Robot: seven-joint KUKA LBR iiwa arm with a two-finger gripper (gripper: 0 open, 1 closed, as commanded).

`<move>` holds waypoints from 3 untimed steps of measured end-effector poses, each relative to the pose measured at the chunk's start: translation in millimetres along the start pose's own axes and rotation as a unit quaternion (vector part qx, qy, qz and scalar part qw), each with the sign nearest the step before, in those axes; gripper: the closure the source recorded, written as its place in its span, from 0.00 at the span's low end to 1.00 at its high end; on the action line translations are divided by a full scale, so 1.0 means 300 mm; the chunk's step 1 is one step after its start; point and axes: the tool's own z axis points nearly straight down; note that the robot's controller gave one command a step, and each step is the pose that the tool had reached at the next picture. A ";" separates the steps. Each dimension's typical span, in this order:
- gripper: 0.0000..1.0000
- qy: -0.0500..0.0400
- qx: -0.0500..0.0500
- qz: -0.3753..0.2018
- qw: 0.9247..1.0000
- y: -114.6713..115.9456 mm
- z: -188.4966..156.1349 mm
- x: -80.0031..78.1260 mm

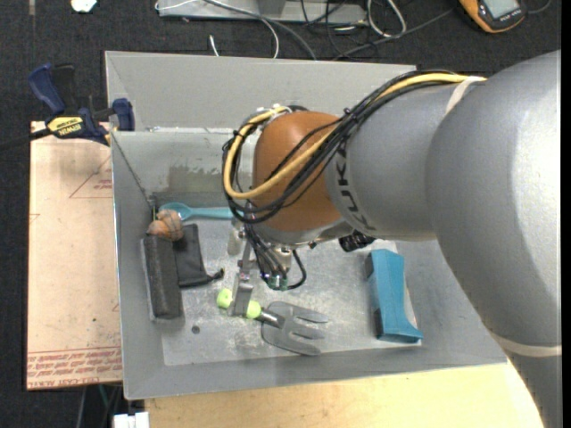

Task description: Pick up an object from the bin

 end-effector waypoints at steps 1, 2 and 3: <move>0.00 0.000 -0.001 -0.023 1.000 -0.008 -0.137 0.006; 0.00 0.000 0.000 0.060 0.998 0.206 -0.143 -0.091; 0.00 -0.002 -0.001 -0.043 0.999 0.107 0.018 -0.039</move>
Offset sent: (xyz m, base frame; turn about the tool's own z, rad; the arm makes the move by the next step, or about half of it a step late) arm 0.0414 0.0680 0.0399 0.1295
